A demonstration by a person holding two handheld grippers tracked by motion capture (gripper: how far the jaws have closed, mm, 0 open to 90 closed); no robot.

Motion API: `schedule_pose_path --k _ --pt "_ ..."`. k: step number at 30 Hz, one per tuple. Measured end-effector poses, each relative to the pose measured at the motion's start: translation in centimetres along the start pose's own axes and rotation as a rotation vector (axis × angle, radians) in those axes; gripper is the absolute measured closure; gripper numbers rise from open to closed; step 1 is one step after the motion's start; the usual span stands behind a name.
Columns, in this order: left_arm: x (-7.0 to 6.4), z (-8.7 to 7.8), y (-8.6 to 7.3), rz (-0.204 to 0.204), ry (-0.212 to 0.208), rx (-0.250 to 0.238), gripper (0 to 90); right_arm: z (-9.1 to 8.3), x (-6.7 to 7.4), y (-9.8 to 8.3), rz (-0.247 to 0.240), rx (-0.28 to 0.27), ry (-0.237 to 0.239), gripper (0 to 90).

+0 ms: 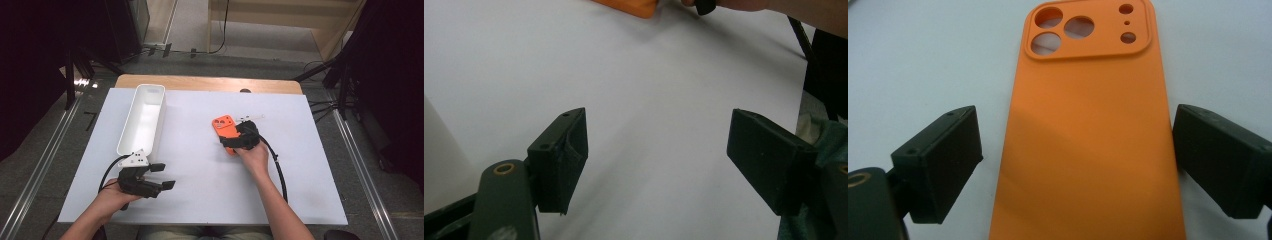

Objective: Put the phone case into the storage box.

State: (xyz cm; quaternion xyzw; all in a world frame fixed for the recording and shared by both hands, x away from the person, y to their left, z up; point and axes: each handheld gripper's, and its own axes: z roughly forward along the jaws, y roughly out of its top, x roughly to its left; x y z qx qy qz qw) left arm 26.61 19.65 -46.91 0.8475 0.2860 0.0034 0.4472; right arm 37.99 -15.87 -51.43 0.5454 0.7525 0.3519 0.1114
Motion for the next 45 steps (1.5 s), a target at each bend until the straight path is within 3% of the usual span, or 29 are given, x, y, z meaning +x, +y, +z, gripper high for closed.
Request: schedule_pose_path --k 12,20,26,36,40,45 --pt "0.0 0.0 0.0 -0.001 0.002 -0.002 24.1 0.2 0.5 -0.2 -0.055 -0.003 -0.048 5.7" --pt "0.0 0.0 0.0 0.001 0.0 0.003 24.1 0.3 0.7 -0.3 -0.06 -0.002 -0.08 5.7" --pt "0.0 0.0 0.0 -0.001 0.002 0.0 24.1 0.7 1.3 -0.6 -0.135 -0.006 -0.14 5.7" --pt "-0.1 0.0 0.0 -0.001 0.001 -0.002 24.1 0.7 1.4 -0.8 -0.136 -0.025 -0.142 6.2" --pt "-0.1 0.0 0.0 -0.001 0.001 -0.003 24.1 0.6 1.4 -1.0 -0.135 -0.038 -0.145 13.2" --pt "-0.1 0.0 0.0 0.005 -0.003 0.0 24.1 0.5 1.4 -1.0 -0.134 -0.04 -0.146 13.7"
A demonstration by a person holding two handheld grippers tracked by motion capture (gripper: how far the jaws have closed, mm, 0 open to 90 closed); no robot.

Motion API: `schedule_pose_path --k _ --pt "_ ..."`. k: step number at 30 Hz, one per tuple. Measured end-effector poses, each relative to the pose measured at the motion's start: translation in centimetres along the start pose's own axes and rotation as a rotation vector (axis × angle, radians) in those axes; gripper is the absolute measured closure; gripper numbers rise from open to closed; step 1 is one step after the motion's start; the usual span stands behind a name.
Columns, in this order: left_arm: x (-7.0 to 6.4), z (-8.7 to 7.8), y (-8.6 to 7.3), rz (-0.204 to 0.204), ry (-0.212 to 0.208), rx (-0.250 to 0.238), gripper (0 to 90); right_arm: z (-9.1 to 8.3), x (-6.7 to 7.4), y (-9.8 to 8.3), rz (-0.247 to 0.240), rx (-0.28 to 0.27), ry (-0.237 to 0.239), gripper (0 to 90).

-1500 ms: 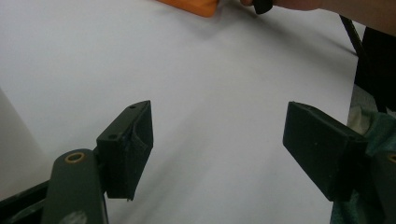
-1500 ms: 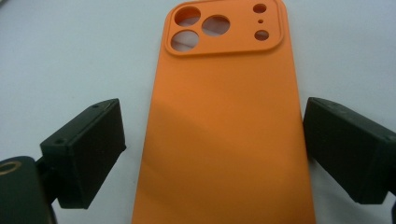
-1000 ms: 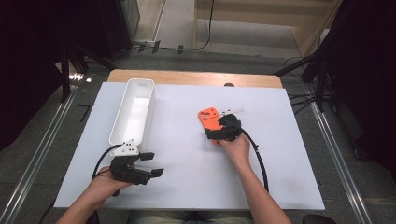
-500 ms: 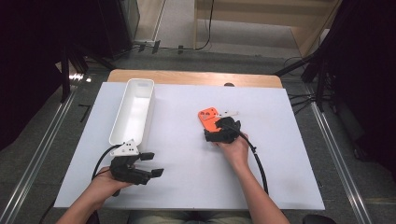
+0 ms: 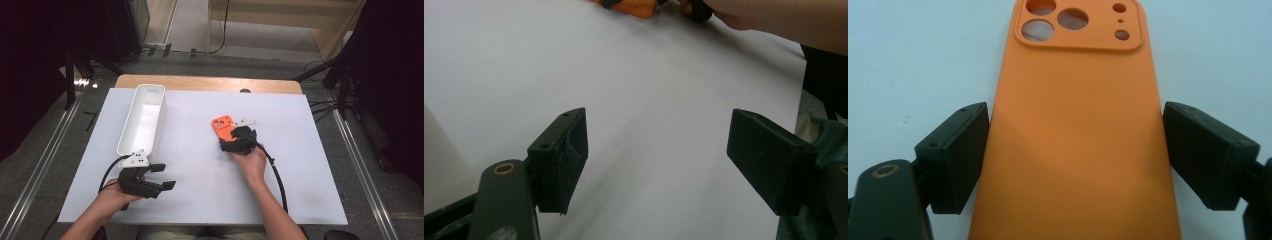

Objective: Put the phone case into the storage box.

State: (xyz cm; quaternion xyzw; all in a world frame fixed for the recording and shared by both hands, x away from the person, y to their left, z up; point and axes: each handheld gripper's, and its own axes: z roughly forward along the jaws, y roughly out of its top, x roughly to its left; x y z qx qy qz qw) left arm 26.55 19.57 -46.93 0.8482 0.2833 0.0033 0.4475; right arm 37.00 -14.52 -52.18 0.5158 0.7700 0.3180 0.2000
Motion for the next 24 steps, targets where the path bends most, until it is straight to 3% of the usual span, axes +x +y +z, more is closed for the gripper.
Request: schedule_pose_path --k 10,24 --pt "0.1 0.0 0.0 -0.008 -0.002 0.0 24.1 -0.1 -0.1 0.1 0.013 0.002 0.005 14.6" --pt "0.1 0.1 0.0 -0.028 -0.007 0.005 24.0 -0.8 -1.6 0.4 0.105 0.027 0.093 14.8"
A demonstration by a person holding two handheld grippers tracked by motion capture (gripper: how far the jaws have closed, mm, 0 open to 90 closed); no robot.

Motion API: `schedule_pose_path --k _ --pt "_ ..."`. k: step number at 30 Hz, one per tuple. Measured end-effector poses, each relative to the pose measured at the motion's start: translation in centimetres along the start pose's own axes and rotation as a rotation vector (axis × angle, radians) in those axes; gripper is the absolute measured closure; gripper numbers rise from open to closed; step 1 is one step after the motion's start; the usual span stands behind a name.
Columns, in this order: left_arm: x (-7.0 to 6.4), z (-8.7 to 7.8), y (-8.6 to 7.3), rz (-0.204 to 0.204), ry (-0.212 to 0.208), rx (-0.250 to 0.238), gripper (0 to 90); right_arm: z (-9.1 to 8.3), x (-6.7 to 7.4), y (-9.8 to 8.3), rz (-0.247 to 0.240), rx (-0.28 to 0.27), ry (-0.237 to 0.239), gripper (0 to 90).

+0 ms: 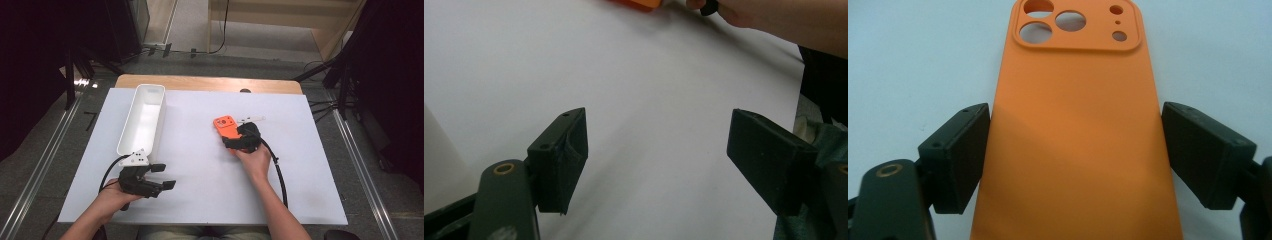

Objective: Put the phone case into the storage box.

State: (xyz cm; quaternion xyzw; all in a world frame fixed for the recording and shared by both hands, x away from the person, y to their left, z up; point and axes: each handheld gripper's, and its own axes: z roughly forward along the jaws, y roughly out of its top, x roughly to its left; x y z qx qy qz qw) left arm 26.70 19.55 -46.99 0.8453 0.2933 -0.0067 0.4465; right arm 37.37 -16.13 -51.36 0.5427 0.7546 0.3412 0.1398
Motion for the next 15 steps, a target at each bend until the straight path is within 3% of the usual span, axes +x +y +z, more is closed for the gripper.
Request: schedule_pose_path --k 11,15 --pt "0.0 0.1 0.0 -0.009 -0.004 -0.003 24.1 -1.5 -1.1 0.7 0.073 -0.014 0.081 14.8" --pt "0.0 0.1 0.1 -0.014 -0.01 -0.007 24.1 -2.1 -1.1 1.1 0.079 -0.024 0.097 14.8"
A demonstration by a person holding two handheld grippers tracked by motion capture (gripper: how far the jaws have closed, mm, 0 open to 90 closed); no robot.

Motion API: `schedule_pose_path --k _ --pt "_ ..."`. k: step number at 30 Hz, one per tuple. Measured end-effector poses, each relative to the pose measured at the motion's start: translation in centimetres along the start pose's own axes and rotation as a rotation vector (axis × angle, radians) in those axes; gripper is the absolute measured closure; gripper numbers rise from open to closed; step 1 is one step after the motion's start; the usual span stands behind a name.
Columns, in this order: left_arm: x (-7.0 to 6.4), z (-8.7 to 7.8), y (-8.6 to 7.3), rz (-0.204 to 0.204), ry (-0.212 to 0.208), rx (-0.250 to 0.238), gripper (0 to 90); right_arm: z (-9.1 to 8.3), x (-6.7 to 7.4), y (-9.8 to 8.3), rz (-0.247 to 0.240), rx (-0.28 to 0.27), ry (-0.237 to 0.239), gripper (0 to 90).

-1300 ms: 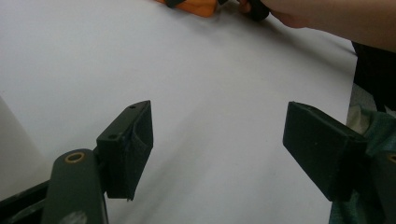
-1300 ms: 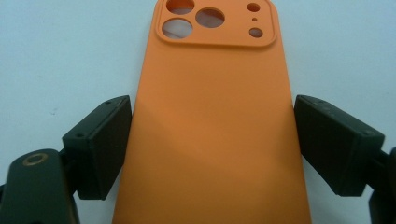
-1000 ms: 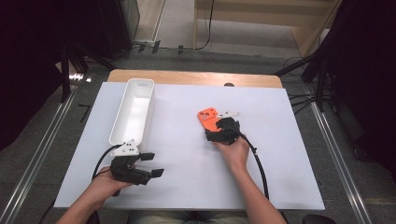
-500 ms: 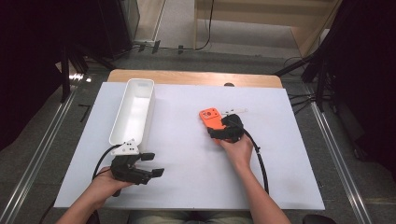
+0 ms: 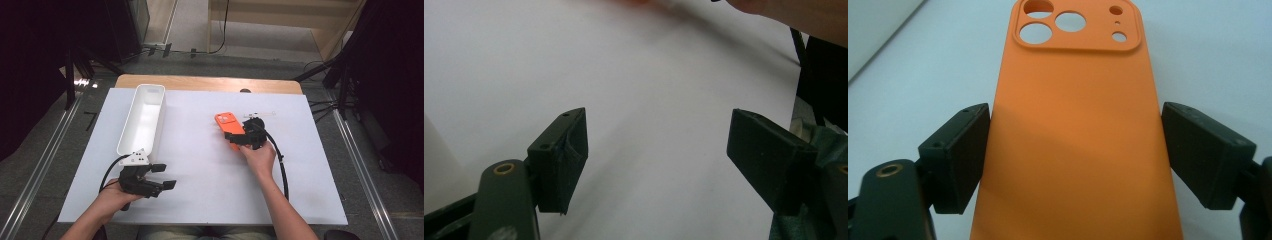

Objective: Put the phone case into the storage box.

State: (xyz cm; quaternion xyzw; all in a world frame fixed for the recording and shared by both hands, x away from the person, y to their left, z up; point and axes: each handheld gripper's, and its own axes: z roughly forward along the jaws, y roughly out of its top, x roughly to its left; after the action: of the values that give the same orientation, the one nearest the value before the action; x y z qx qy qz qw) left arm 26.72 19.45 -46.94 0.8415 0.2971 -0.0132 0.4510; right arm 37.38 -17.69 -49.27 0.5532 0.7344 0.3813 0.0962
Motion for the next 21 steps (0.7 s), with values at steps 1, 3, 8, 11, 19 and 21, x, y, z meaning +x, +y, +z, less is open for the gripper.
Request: schedule_pose_path --k 1,3,8,11,19,21 --pt "0.0 0.0 0.0 -0.001 -0.002 0.0 24.1 -0.2 0.0 0.1 -0.002 0.005 0.005 14.8" --pt "0.0 0.0 0.1 -0.006 -0.006 0.001 24.1 -0.4 0.0 0.2 0.006 0.0 0.026 14.8" --pt "-0.2 0.0 0.4 -0.037 -0.022 -0.001 24.1 -1.2 0.3 0.6 -0.005 0.01 0.041 14.7" --pt "-0.3 0.2 0.6 -0.049 -0.025 0.003 24.0 -1.9 0.5 0.9 0.005 0.004 0.074 14.8" --pt "-0.6 0.4 1.2 -0.065 -0.042 0.005 23.9 -3.7 0.7 0.9 -0.005 0.007 0.125 14.7" --pt "-0.7 0.2 1.4 -0.072 -0.042 0.008 23.9 -4.1 0.8 0.9 -0.001 0.007 0.143 14.7"
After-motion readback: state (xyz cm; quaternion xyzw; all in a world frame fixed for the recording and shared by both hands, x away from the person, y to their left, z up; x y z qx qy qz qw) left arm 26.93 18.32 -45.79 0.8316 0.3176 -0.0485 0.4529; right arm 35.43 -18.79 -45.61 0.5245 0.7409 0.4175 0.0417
